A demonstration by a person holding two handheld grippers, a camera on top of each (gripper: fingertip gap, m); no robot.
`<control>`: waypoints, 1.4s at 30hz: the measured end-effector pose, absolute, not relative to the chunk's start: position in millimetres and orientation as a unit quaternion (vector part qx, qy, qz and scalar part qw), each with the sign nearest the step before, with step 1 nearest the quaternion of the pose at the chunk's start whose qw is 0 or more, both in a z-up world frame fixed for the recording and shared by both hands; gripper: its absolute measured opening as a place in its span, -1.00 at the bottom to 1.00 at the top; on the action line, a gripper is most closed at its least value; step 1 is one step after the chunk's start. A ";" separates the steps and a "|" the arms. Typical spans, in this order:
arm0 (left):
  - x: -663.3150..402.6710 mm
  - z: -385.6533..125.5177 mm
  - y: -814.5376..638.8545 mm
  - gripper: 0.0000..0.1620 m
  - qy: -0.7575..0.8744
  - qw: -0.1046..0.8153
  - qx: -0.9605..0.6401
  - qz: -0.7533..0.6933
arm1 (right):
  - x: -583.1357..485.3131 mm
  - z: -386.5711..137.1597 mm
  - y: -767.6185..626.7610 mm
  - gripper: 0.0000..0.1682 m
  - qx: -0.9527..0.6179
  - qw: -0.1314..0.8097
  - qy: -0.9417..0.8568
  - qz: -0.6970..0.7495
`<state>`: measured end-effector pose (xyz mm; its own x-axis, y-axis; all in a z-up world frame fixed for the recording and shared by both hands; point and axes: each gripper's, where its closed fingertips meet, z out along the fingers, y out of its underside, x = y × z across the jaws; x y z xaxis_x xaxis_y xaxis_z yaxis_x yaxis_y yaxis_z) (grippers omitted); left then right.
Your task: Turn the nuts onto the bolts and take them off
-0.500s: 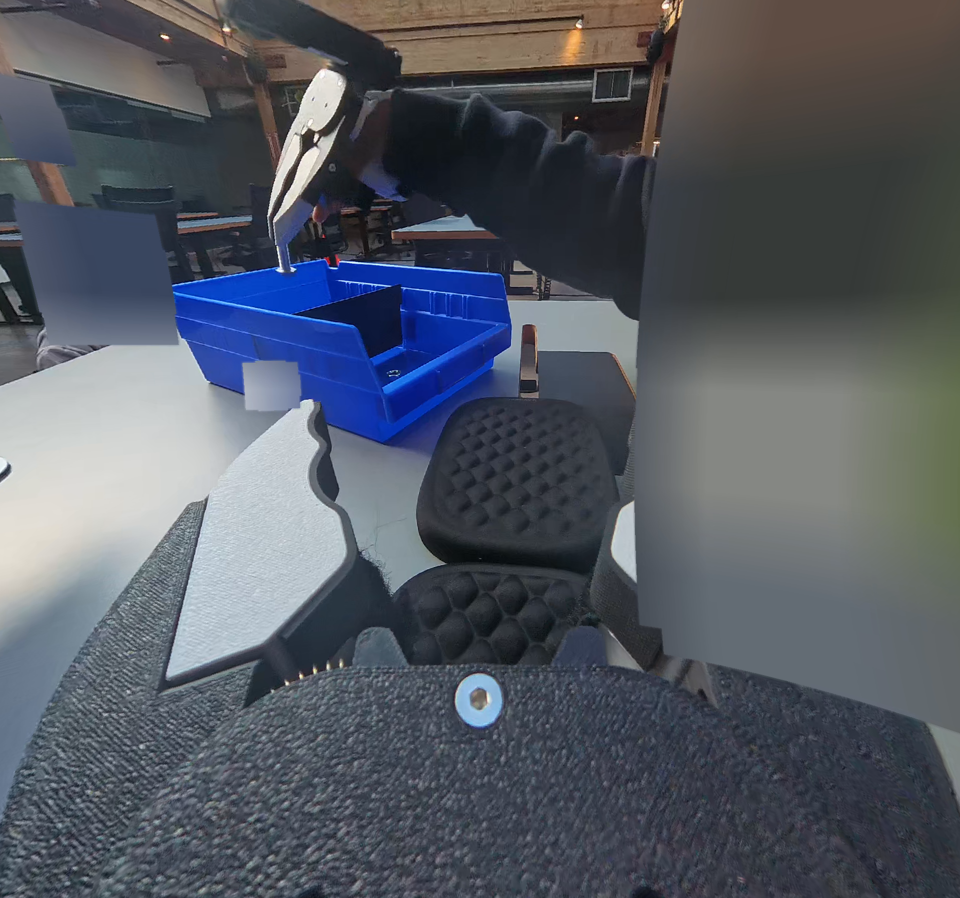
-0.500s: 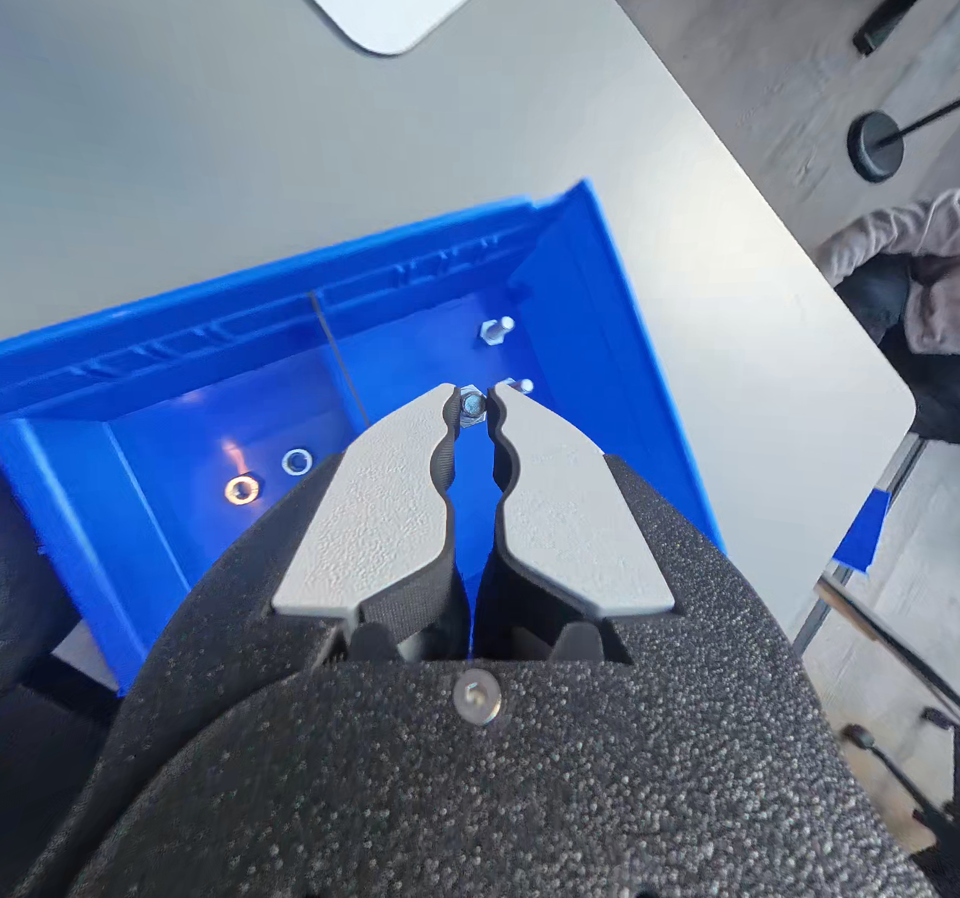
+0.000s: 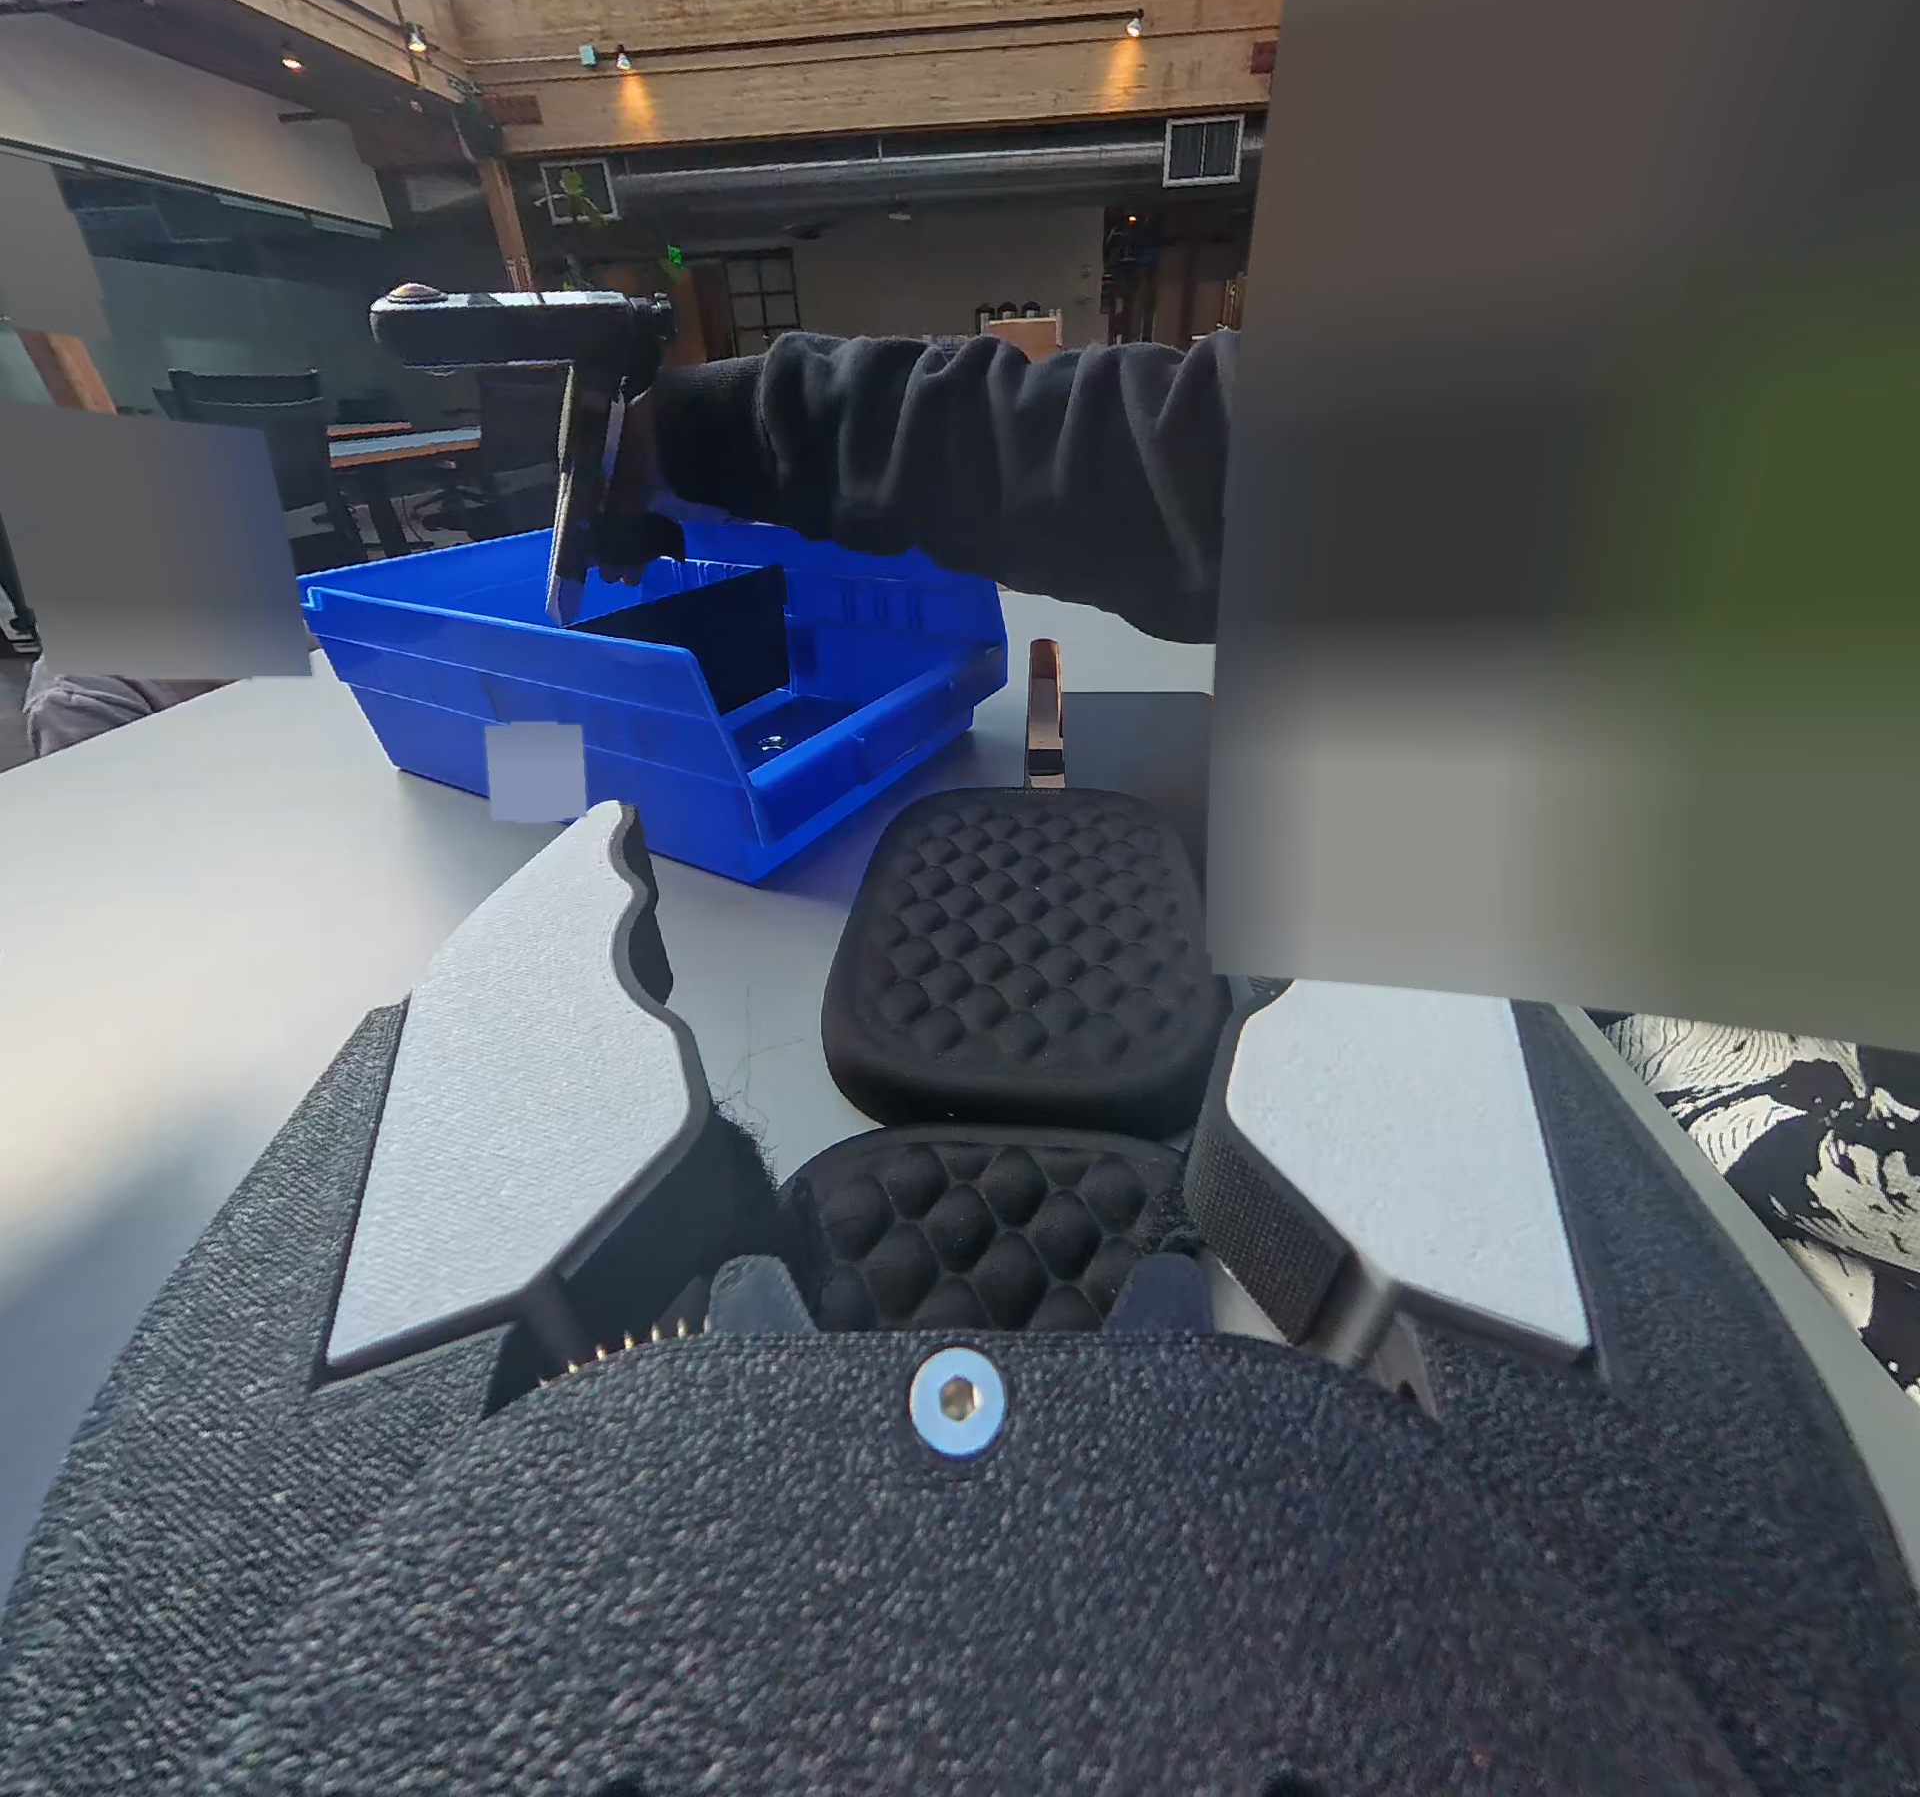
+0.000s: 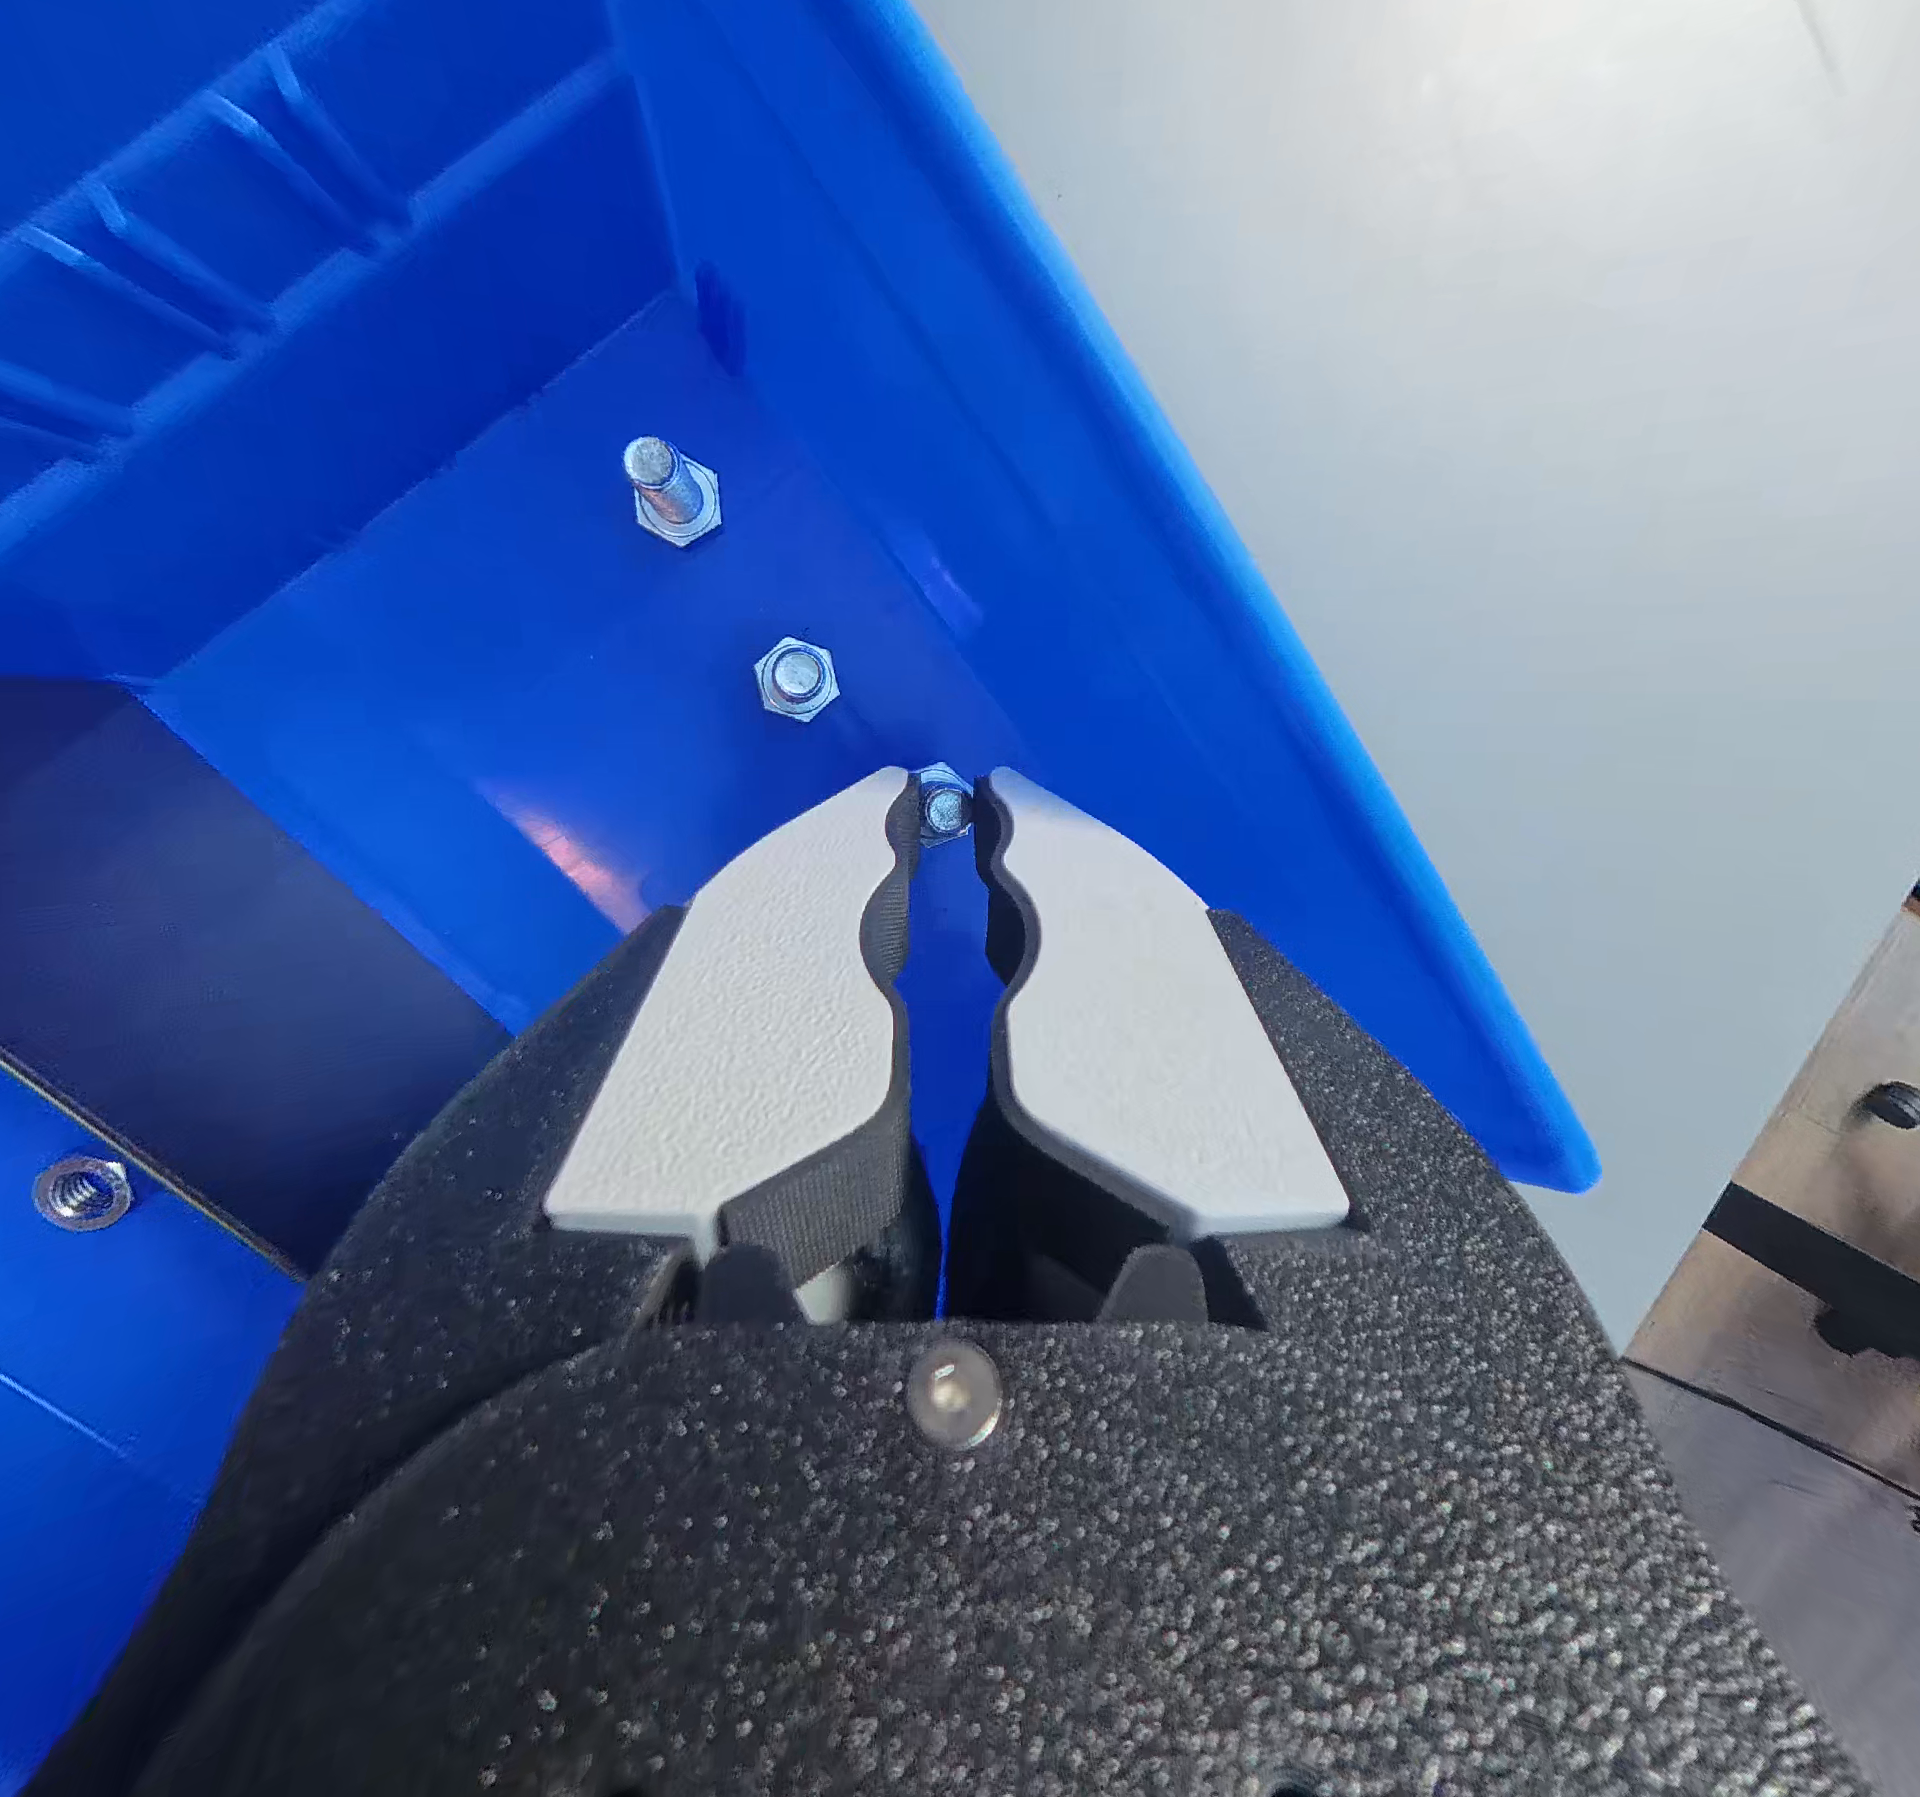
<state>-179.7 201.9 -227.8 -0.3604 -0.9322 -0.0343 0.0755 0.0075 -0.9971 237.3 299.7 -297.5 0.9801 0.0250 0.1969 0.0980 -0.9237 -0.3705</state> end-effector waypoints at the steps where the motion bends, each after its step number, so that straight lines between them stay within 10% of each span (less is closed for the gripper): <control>1: -179.8 -227.6 202.3 0.37 0.569 0.423 -0.376 -0.597 | 235.8 -299.7 298.8 -0.89 -0.977 0.190 -0.032 -0.090; 21: -179.3 -227.9 203.7 0.36 0.569 0.425 -0.378 -0.594 | 235.0 -296.6 293.7 -0.79 -0.978 0.185 -0.020 -0.098; 31: -174.4 -227.8 216.6 0.24 0.542 0.434 -0.416 -0.587 | 150.0 -174.6 287.6 -0.03 -0.870 0.492 0.013 -0.029; 42: -172.3 -225.5 227.0 0.09 0.517 0.455 -0.445 -0.573 | -59.4 -141.9 194.4 -0.14 -0.633 0.771 -0.068 0.017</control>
